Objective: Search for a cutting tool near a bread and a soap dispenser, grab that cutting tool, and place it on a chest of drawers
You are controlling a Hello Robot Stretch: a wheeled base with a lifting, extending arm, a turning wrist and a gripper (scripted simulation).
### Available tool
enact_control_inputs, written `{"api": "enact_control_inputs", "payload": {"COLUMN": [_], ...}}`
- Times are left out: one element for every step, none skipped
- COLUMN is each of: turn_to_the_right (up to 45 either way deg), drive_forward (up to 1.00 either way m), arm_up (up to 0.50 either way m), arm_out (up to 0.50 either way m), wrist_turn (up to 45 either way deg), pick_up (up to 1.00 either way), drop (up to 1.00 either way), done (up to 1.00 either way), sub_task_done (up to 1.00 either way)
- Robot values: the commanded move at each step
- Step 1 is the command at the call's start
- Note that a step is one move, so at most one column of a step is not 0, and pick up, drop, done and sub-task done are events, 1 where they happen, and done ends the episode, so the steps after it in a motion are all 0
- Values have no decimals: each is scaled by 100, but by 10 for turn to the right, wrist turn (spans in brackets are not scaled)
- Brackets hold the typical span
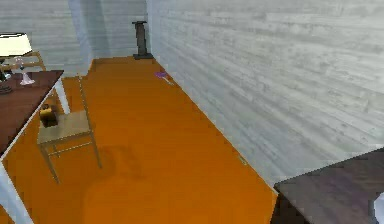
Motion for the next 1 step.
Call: {"api": "enact_control_inputs", "payload": {"turn_to_the_right": [-450], "drive_forward": [0], "arm_up": [0], "arm_out": [0], "wrist_turn": [0], "pick_up": [0], "drop": [0], "done": [0], "sub_task_done": [0]}}
